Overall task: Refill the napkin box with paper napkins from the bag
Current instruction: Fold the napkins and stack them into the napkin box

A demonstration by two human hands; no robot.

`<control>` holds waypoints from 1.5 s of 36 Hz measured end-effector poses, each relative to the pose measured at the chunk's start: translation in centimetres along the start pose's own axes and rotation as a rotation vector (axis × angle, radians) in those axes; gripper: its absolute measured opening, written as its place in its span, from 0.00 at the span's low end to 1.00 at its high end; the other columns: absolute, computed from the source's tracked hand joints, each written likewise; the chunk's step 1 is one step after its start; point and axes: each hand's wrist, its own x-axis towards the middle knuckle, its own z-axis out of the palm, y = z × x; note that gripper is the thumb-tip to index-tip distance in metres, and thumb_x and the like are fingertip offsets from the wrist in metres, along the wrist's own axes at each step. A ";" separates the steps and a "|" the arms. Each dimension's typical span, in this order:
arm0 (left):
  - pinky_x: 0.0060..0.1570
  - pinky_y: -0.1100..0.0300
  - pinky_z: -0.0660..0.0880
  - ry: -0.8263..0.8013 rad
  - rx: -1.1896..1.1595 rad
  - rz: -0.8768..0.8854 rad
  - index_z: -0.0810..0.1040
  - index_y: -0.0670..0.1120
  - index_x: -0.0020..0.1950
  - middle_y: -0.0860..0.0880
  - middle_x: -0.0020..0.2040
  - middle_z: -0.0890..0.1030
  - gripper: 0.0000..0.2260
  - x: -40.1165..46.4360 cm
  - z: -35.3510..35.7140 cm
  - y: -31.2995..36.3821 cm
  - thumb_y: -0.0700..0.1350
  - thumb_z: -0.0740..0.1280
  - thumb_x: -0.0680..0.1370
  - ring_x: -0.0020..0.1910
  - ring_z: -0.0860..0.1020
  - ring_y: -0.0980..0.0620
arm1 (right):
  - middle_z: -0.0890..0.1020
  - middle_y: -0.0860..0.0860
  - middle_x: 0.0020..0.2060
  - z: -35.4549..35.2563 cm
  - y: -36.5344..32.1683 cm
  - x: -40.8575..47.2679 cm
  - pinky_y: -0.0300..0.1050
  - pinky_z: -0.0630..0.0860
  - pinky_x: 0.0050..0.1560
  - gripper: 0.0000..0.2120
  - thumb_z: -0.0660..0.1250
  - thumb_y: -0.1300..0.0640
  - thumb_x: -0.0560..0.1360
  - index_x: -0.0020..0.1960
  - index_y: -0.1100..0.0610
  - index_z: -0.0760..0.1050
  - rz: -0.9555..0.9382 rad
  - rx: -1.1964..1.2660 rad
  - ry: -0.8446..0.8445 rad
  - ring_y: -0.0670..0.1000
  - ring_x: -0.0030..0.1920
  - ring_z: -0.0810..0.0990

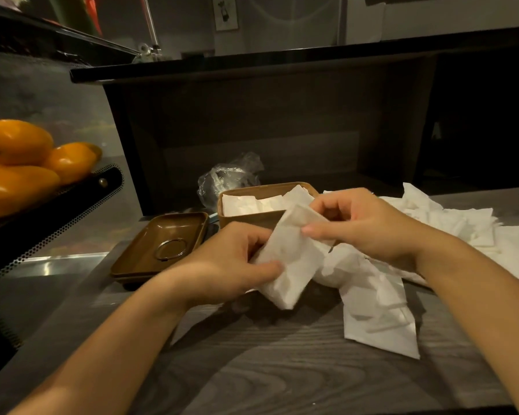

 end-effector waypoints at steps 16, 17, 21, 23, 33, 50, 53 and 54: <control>0.52 0.55 0.83 0.347 -0.241 -0.090 0.79 0.52 0.64 0.56 0.52 0.84 0.13 1.8 3.1 1.7 0.53 0.67 0.80 0.51 0.84 0.57 | 0.87 0.43 0.48 1.1 0.5 0.7 0.46 0.85 0.49 0.11 0.72 0.54 0.76 0.59 0.48 0.81 0.121 0.232 0.195 0.46 0.50 0.86; 0.52 0.53 0.83 0.326 -0.190 -0.093 0.79 0.52 0.62 0.54 0.51 0.85 0.12 2.1 3.1 1.8 0.52 0.68 0.80 0.49 0.84 0.57 | 0.86 0.43 0.49 0.9 0.6 0.7 0.47 0.85 0.49 0.10 0.71 0.54 0.77 0.58 0.47 0.81 0.132 0.262 0.250 0.48 0.50 0.86; 0.46 0.53 0.84 0.187 -0.088 -0.072 0.79 0.49 0.59 0.50 0.45 0.85 0.10 3.1 2.8 2.6 0.48 0.71 0.79 0.40 0.85 0.55 | 0.84 0.40 0.50 0.6 0.7 0.9 0.40 0.82 0.43 0.07 0.69 0.53 0.79 0.54 0.42 0.78 0.151 0.267 0.421 0.47 0.52 0.84; 0.44 0.56 0.84 0.187 0.074 -0.044 0.79 0.51 0.56 0.53 0.43 0.84 0.10 3.9 2.6 3.0 0.50 0.73 0.77 0.39 0.84 0.56 | 0.83 0.41 0.51 0.6 0.8 1.0 0.42 0.83 0.45 0.07 0.69 0.51 0.78 0.54 0.41 0.78 0.145 0.188 0.508 0.47 0.52 0.83; 0.60 0.55 0.76 0.396 0.463 -0.056 0.80 0.53 0.56 0.55 0.54 0.81 0.11 6.2 -2.9 -0.4 0.51 0.58 0.84 0.53 0.77 0.57 | 0.83 0.46 0.46 -0.8 0.0 2.2 0.42 0.80 0.44 0.04 0.72 0.54 0.78 0.47 0.46 0.79 0.166 0.019 0.651 0.48 0.48 0.82; 0.80 0.47 0.44 0.280 0.721 -0.147 0.82 0.52 0.57 0.54 0.68 0.77 0.21 6.6 -3.4 -5.1 0.48 0.48 0.85 0.76 0.61 0.53 | 0.80 0.54 0.45 1.5 -0.2 15.4 0.41 0.76 0.42 0.04 0.71 0.56 0.79 0.51 0.56 0.82 0.449 -0.325 0.269 0.51 0.44 0.78; 0.80 0.46 0.44 0.297 0.736 -0.147 0.82 0.53 0.57 0.54 0.67 0.78 0.21 6.7 -3.4 -5.5 0.49 0.48 0.85 0.76 0.61 0.54 | 0.81 0.54 0.47 1.9 1.0 16.2 0.48 0.80 0.53 0.05 0.71 0.57 0.79 0.52 0.57 0.82 0.496 -0.379 0.262 0.54 0.49 0.80; 0.80 0.46 0.45 0.298 0.743 -0.144 0.82 0.53 0.57 0.54 0.67 0.78 0.21 6.7 -3.4 -5.6 0.49 0.48 0.85 0.76 0.61 0.54 | 0.81 0.55 0.48 2.0 1.3 16.3 0.49 0.80 0.55 0.05 0.71 0.57 0.79 0.53 0.57 0.82 0.503 -0.400 0.269 0.55 0.51 0.80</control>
